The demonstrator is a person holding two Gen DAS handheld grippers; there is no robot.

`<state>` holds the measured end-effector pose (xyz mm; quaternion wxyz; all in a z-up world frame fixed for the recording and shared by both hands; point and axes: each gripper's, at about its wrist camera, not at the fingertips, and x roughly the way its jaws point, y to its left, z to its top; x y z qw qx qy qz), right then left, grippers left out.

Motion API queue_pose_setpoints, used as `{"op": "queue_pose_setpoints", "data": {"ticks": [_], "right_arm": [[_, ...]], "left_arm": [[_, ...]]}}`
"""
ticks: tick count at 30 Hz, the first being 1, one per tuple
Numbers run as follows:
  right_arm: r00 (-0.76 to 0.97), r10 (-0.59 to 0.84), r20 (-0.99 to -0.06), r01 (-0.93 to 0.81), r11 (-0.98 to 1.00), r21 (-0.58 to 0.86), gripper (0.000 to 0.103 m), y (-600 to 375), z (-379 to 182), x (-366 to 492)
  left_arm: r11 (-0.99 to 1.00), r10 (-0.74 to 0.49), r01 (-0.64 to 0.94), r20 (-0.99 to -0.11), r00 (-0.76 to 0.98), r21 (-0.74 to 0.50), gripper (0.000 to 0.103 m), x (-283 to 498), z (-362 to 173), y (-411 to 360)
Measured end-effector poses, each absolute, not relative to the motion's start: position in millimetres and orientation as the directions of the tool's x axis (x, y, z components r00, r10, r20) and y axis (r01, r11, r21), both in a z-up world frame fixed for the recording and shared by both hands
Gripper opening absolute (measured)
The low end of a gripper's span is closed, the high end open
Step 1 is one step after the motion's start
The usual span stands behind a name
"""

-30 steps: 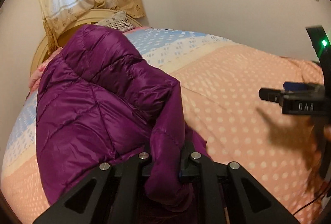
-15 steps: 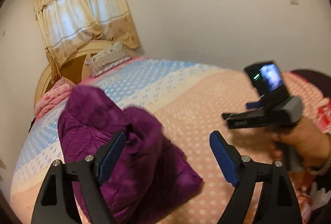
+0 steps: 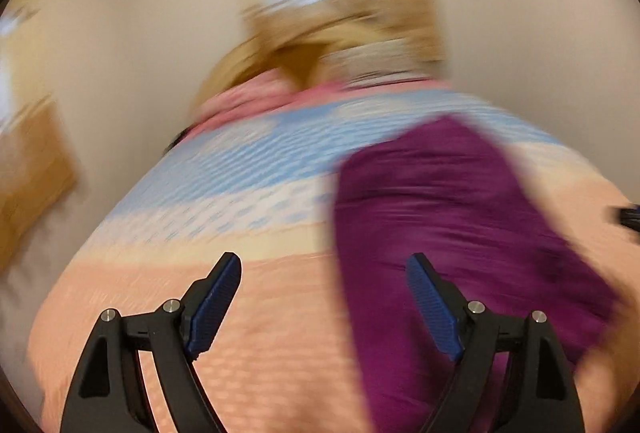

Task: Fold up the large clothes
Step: 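Lower the held jacket onto the bed and grasp it with the right tool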

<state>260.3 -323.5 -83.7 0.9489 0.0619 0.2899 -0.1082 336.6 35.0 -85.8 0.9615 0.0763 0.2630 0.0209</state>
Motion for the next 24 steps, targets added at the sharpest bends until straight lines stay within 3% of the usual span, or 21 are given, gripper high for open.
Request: {"op": "queue_pose_setpoints", "data": {"ticks": [3, 6, 9, 13, 15, 17, 24], "right_arm": [[0.83, -0.146, -0.538, 0.176, 0.984, 0.004, 0.061, -272, -51, 286], [0.83, -0.101, -0.549, 0.121, 0.993, 0.0, 0.045, -224, -31, 316], [0.821, -0.067, -0.567, 0.091, 0.996, 0.015, 0.045, -191, -29, 346], [0.801, -0.074, -0.594, 0.113, 0.993, 0.029, 0.043, -174, -55, 392], [0.778, -0.1, -0.62, 0.153, 0.988, 0.033, 0.033, -185, -76, 404], [0.769, -0.126, -0.627, 0.188, 0.982, 0.033, 0.032, -198, -96, 405], [0.739, -0.179, -0.65, 0.274, 0.961, 0.047, 0.028, -252, -141, 396]], "left_arm": [[0.989, 0.149, -0.127, -0.54, 0.828, 0.078, 0.085, 373, -94, 73], [0.986, 0.132, -0.167, -0.571, 0.81, -0.009, 0.085, 392, -100, 90], [0.984, 0.089, -0.162, -0.586, 0.805, -0.072, 0.085, 404, -100, 90], [0.985, 0.044, -0.13, -0.567, 0.822, -0.112, 0.085, 412, -96, 79], [0.985, 0.014, -0.108, -0.563, 0.826, -0.133, 0.085, 418, -97, 74], [0.984, -0.017, -0.087, -0.562, 0.827, -0.157, 0.085, 427, -97, 67], [0.985, -0.116, 0.009, -0.616, 0.78, -0.175, 0.085, 457, -127, 7]]}}
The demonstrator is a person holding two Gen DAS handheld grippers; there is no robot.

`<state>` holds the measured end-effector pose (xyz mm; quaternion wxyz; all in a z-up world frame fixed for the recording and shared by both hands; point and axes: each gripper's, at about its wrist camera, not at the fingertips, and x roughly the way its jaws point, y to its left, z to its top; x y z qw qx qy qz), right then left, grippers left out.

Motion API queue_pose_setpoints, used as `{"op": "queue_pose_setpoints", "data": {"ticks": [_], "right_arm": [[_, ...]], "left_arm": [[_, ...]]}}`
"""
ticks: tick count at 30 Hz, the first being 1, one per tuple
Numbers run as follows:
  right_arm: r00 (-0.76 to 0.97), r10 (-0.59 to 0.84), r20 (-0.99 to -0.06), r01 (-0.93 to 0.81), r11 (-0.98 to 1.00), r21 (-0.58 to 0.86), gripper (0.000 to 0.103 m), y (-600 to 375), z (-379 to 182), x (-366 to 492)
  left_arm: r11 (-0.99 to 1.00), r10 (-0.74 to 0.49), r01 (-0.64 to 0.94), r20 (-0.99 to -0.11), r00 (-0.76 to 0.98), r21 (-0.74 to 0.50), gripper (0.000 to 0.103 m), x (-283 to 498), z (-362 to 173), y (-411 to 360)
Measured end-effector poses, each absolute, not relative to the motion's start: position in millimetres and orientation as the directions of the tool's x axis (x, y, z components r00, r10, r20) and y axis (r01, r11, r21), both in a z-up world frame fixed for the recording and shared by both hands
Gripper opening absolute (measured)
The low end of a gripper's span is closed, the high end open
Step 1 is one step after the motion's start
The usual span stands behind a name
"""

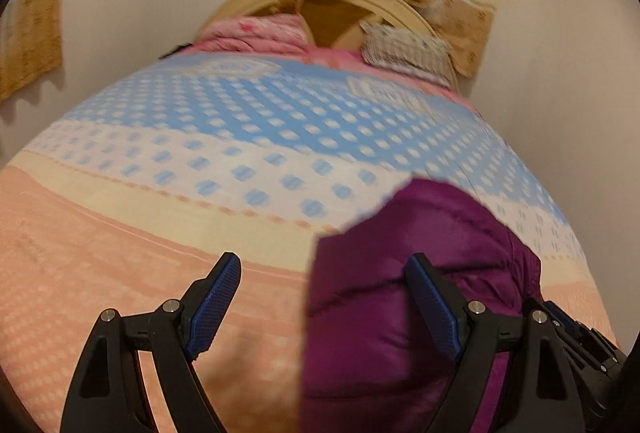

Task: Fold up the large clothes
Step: 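Lower the held jacket onto the bed and grasp it with the right tool, then hold the folded jacket bundle pinched with both tools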

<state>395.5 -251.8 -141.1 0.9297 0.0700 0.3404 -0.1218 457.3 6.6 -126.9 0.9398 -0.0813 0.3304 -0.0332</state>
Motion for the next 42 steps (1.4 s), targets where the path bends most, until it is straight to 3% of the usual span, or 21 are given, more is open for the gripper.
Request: {"op": "queue_pose_setpoints", "data": {"ticks": [5, 15, 42], "right_arm": [[0.757, -0.149, -0.636, 0.274, 0.956, 0.102, 0.028, -275, -153, 395], [0.762, -0.136, -0.633, 0.274, 0.954, 0.125, 0.028, -285, -172, 397], [0.723, -0.091, -0.685, 0.26, 0.954, 0.147, 0.029, -288, -190, 405]], "left_arm": [[0.998, -0.069, 0.047, -0.634, 0.77, -0.051, 0.088, 465, -152, -42], [0.987, -0.139, 0.045, -0.668, 0.731, -0.156, 0.098, 480, -177, -42], [0.994, -0.105, 0.043, -0.736, 0.669, -0.104, 0.102, 492, -199, -51]]}}
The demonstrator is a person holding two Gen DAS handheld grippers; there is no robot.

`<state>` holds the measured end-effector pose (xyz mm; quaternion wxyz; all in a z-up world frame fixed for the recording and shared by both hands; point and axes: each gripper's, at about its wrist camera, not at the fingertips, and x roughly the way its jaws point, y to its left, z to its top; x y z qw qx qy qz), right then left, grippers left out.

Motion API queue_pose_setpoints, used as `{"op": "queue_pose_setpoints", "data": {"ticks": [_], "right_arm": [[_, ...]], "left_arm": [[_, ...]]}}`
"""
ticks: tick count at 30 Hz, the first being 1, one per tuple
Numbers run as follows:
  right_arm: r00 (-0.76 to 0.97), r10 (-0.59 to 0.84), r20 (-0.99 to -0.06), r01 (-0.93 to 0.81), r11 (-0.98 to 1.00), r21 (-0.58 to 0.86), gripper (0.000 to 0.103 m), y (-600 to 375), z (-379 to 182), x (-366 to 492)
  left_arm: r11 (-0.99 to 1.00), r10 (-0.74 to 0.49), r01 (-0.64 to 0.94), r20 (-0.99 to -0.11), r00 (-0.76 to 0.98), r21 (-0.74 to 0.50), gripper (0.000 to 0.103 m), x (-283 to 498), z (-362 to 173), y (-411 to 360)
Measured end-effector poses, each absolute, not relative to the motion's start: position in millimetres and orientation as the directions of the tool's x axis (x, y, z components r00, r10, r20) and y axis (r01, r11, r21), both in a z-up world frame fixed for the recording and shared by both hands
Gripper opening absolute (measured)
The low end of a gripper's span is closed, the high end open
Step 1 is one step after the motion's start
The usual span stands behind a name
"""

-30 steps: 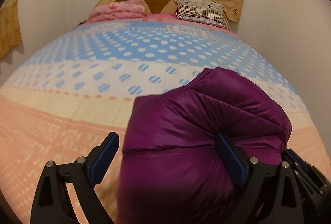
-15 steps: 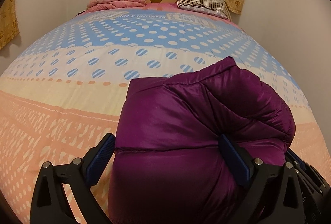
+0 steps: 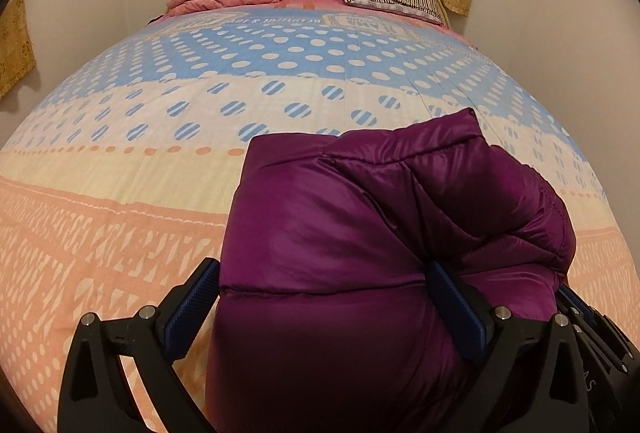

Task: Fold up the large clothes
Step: 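Hold the folded jacket bundle pinched with both tools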

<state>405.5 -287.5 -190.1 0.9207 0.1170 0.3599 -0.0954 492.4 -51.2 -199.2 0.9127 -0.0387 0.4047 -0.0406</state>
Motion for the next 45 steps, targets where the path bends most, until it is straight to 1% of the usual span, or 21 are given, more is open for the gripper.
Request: {"op": "queue_pose_setpoints", "data": {"ticks": [23, 45], "right_arm": [[0.712, -0.077, -0.698, 0.252, 0.956, 0.151, 0.029, -290.7, -193.3, 408.1], [0.705, -0.116, -0.7, 0.258, 0.961, 0.101, 0.029, -286.5, -195.8, 410.7]], "left_arm": [[0.993, -0.114, 0.048, -0.75, 0.651, -0.11, 0.102, 494.6, -204.8, -51.0], [0.993, -0.112, 0.047, -0.752, 0.649, -0.107, 0.102, 494.4, -208.2, -50.7]]}}
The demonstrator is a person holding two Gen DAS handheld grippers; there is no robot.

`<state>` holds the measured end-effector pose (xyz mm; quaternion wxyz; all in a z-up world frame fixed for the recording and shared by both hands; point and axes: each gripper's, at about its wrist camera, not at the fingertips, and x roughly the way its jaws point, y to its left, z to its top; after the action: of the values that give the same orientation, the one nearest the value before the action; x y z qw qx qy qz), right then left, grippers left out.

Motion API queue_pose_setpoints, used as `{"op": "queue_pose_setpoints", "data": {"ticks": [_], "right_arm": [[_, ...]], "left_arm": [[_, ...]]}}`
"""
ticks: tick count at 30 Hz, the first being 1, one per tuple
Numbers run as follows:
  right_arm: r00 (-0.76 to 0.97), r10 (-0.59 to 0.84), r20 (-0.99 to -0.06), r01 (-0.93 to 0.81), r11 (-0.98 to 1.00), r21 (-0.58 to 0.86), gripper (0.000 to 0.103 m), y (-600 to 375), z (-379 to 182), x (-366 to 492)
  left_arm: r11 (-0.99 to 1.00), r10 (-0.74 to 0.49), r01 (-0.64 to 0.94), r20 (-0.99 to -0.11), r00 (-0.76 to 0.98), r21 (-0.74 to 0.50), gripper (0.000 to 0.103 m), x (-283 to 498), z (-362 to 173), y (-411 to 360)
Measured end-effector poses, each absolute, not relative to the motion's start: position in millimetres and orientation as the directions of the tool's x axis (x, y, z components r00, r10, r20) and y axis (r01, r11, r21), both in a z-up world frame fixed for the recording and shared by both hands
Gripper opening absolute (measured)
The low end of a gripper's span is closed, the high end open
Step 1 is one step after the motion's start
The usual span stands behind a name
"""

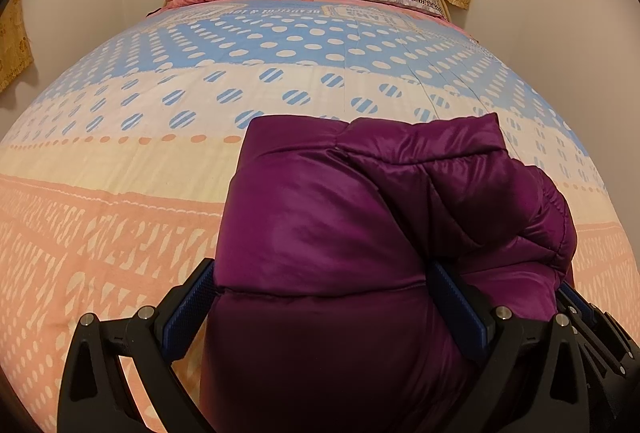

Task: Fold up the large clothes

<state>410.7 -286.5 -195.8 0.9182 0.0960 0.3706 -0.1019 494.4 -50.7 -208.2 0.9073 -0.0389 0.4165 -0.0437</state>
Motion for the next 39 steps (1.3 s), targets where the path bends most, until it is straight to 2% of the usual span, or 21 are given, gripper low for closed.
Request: {"op": "queue_pose_setpoints", "data": {"ticks": [32, 34, 35, 36, 38, 39], "right_arm": [[0.704, -0.098, -0.703, 0.248, 0.962, 0.115, 0.029, -289, -194, 412], [0.722, -0.025, -0.692, 0.207, 0.962, 0.181, 0.035, -296, -189, 403], [0.738, 0.014, -0.675, 0.184, 0.958, 0.221, 0.045, -300, -185, 394], [0.762, 0.029, -0.647, 0.176, 0.952, 0.25, 0.064, -304, -179, 381], [0.809, -0.006, -0.587, 0.203, 0.941, 0.27, 0.089, -313, -169, 354], [0.819, -0.02, -0.574, 0.208, 0.942, 0.265, 0.093, -315, -167, 346]], "left_arm": [[0.989, -0.144, 0.073, -0.77, 0.621, -0.126, 0.102, 494, -204, -49], [0.984, -0.18, 0.108, -0.77, 0.612, -0.144, 0.102, 484, -196, -42], [0.98, -0.197, 0.111, -0.76, 0.619, -0.164, 0.102, 473, -189, -32], [0.976, -0.216, 0.114, -0.75, 0.625, -0.186, 0.102, 465, -184, -26], [0.962, -0.272, 0.151, -0.715, 0.644, -0.229, 0.102, 441, -174, -8], [0.961, -0.275, 0.164, -0.708, 0.651, -0.223, 0.102, 433, -171, -5]]}}
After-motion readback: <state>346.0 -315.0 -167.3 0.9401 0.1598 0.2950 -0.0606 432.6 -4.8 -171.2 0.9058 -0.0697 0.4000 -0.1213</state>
